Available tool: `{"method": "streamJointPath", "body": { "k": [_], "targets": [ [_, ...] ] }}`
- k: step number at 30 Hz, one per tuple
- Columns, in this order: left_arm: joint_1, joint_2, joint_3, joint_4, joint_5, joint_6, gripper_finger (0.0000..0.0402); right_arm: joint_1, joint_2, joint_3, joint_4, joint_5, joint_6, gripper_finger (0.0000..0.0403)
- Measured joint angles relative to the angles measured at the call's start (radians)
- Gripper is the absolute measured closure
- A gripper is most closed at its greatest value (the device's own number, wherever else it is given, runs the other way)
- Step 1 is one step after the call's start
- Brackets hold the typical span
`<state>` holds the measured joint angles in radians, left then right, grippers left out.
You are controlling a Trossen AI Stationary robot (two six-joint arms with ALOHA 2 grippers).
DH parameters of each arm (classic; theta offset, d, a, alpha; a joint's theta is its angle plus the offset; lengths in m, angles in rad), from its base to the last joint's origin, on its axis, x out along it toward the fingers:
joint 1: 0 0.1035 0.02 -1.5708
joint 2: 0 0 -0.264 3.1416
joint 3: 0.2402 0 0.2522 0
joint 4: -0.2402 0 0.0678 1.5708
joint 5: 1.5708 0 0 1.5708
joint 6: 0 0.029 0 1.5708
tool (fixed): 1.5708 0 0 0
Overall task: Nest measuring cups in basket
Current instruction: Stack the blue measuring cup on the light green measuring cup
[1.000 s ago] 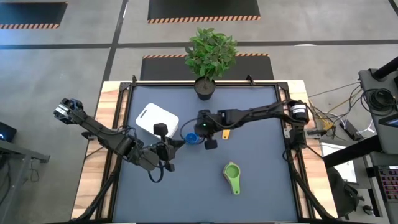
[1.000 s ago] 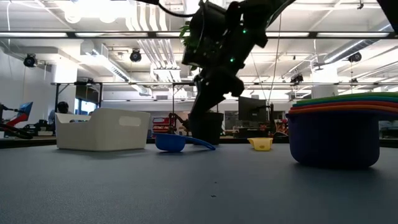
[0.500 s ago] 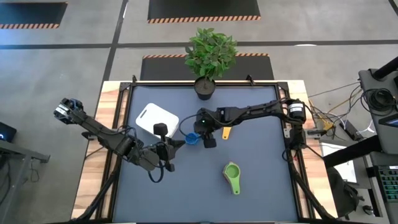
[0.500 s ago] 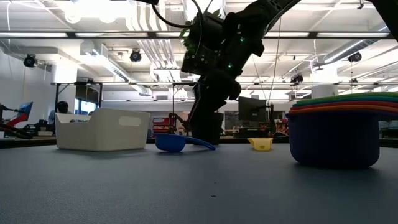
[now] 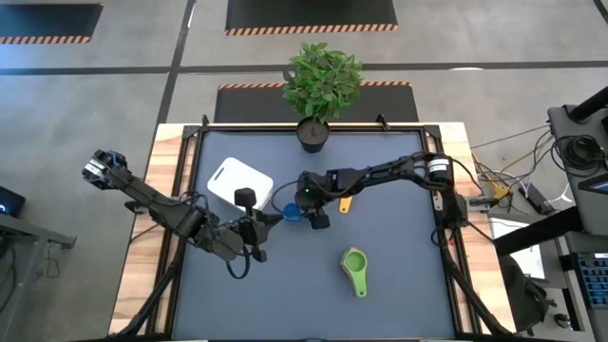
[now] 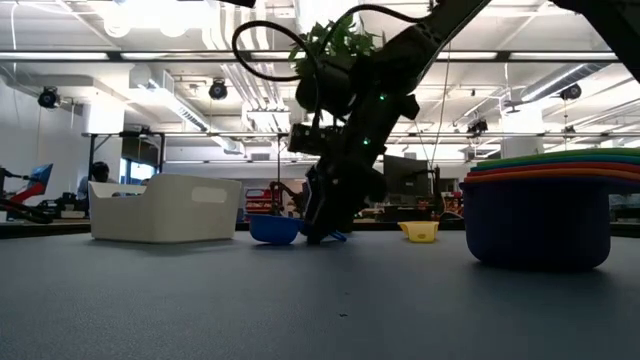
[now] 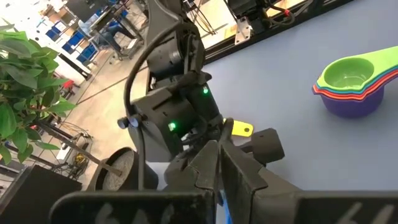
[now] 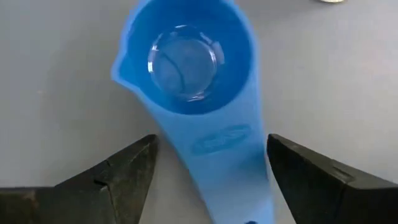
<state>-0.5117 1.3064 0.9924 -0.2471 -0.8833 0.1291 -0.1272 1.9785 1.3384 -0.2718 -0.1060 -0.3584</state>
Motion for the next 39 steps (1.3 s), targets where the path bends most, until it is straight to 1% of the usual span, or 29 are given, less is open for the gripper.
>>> {"method": "streamJointPath", "body": {
  "k": [3, 6, 14, 17, 20, 22, 25, 29, 36, 39],
  "targets": [
    [0.000, 0.000, 0.000, 0.000, 0.000, 0.000, 0.0402, 0.000, 0.009, 0.002, 0.002, -0.007, 0.000, 0.0125],
    [0.000, 0.000, 0.000, 0.000, 0.000, 0.000, 0.0402, 0.000, 0.008, 0.002, 0.001, -0.007, 0.000, 0.0148],
    [0.000, 0.000, 0.000, 0.000, 0.000, 0.000, 0.0402, 0.000, -0.003, 0.013, -0.004, -0.001, 0.011, 0.0231],
    [0.000, 0.000, 0.000, 0.001, 0.000, 0.000, 0.0402, 0.000, -0.005, 0.018, -0.004, 0.000, 0.019, 0.0253],
    [0.000, 0.000, 0.000, 0.003, 0.000, 0.001, 0.0402, 0.000, -0.005, 0.026, -0.013, -0.003, 0.048, 0.0257],
    [0.000, 0.000, 0.000, 0.009, 0.000, 0.005, 0.0402, 0.000, -0.008, 0.041, -0.035, -0.004, 0.073, 0.0253],
    [0.000, 0.000, 0.000, 0.018, 0.000, 0.010, 0.0402, 0.002, -0.022, 0.077, -0.114, -0.005, 0.124, 0.0247],
    [0.000, 0.000, 0.000, 0.021, 0.000, 0.015, 0.0402, 0.015, -0.074, 0.112, -0.223, -0.003, 0.221, 0.0255],
    [0.003, 0.000, 0.000, 0.026, 0.000, 0.021, 0.0402, 0.068, -0.243, 0.113, -0.309, 0.005, 0.496, 0.0261],
    [0.005, 0.000, 0.000, 0.036, 0.000, 0.027, 0.0402, 0.116, -0.315, 0.113, -0.357, 0.036, 0.648, 0.0262]
  ]
}}
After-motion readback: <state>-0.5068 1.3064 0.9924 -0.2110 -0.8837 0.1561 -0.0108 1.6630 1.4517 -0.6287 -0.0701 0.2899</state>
